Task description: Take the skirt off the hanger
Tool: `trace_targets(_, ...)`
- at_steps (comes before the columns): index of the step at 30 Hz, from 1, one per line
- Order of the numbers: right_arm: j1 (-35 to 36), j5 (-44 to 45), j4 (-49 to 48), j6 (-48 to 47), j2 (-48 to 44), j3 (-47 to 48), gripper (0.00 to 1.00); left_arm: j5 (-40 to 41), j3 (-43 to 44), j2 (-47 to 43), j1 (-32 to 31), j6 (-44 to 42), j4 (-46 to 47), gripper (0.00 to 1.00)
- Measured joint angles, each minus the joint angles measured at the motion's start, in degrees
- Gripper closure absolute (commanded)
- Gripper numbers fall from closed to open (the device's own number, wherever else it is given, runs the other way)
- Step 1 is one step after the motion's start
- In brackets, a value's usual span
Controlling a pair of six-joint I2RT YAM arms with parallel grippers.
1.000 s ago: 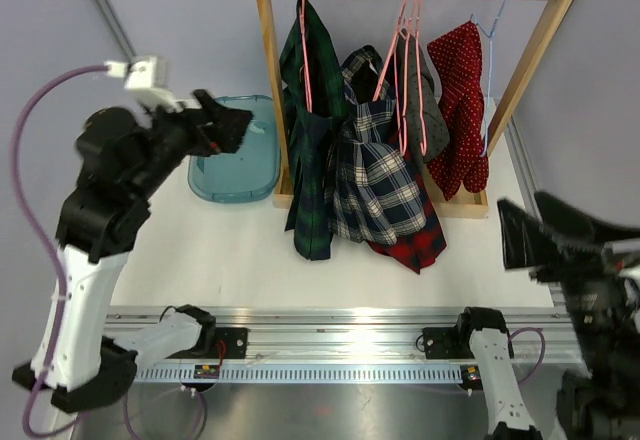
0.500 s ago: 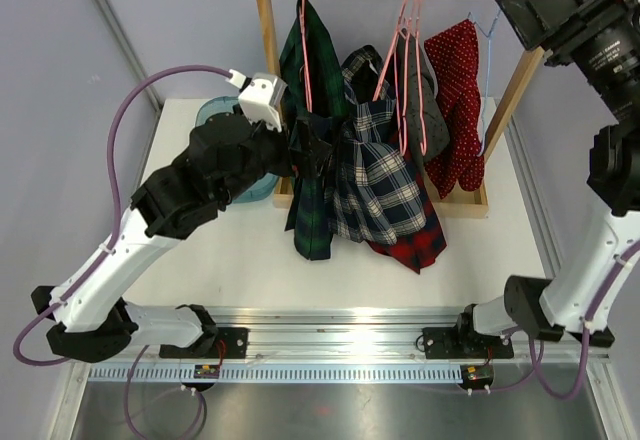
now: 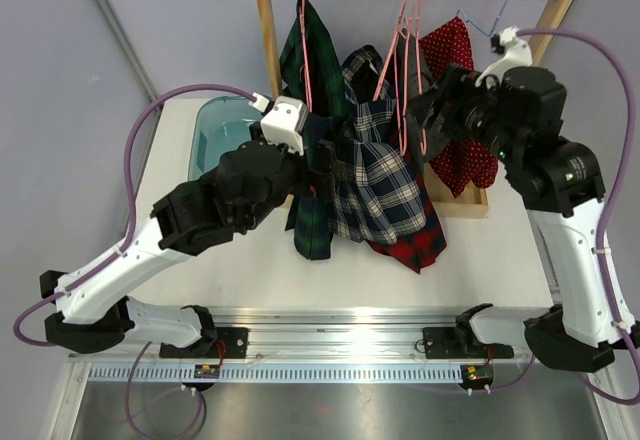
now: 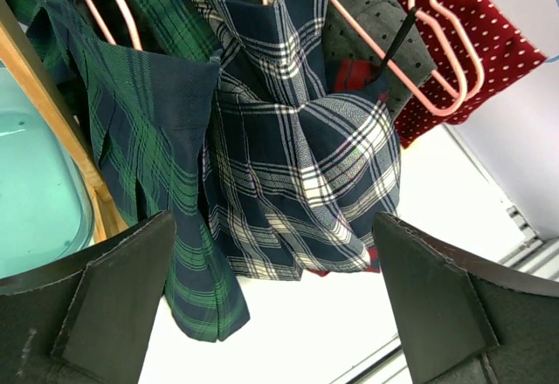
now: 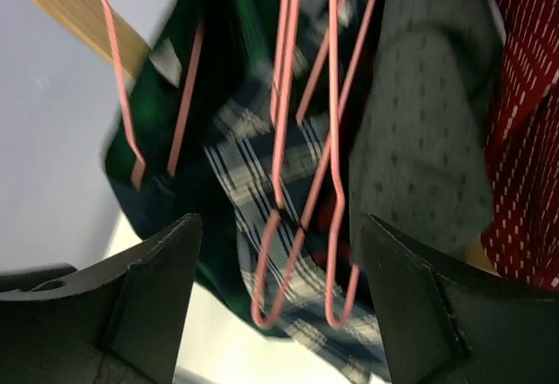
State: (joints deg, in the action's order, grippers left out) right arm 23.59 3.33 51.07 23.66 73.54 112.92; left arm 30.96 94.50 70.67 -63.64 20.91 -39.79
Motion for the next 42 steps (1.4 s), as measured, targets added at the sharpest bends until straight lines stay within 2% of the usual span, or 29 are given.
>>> trace_targets(2, 3.28, 2.29, -0.09, -0.57, -2.01, -5.33, 0.21, 1.46, -0.07, 0.42, -0.98, -0.07, 0.09, 0.02)
trace_targets(4, 6.99, 4.70, -1.42, -1.70, -1.42, -4.81, 0.20, 2.49, -0.33, 0.72, -1.49, -0.07, 0.42, 0.02)
trace_targets(9, 20.09, 11.43, -3.65, -7.13, 7.04, 7.30, 0.19, 4.07, -2.73, 1.11, -2.40, 0.24, 1.55, 0.01)
trace_targets(12, 24.37, 14.21, -4.92, -9.33, 12.31, 13.35, 0.17, 4.26, -4.20, 1.70, -2.75, 0.61, 2.19, 0.01)
trace_targets(14, 25.38, 15.91, -6.08, -10.40, 13.77, 13.55, 0.15, 4.33, -5.40, 1.70, -2.93, 0.83, 2.25, 0.01)
trace_targets(20, 24.98, 25.75, -7.96, -13.00, 17.88, 14.82, 0.12, 4.66, -8.76, 0.15, -3.06, 1.64, 2.51, 0.01)
trace_targets(25, 19.63, 27.67, -2.93, -10.38, 28.52, 28.63, 0.13, 4.87, -10.93, -3.21, -3.06, 2.29, 2.60, 0.01)
trace_targets(27, 17.27, 27.74, -1.20, -9.18, 30.95, 30.95, 0.13, 4.92, -11.63, -4.35, -3.06, 2.75, 3.06, 0.01)
trace_targets(33, 13.51, 27.50, 1.36, -5.66, 32.06, 26.73, 0.13, 4.55, -13.94, -4.83, -3.06, 3.41, 4.39, 0.01)
trace_targets(42, 12.81, 27.17, 1.40, -4.79, 31.87, 21.90, 0.14, 2.40, -14.91, 0.31, -3.52, 4.35, 8.50, 0.01)
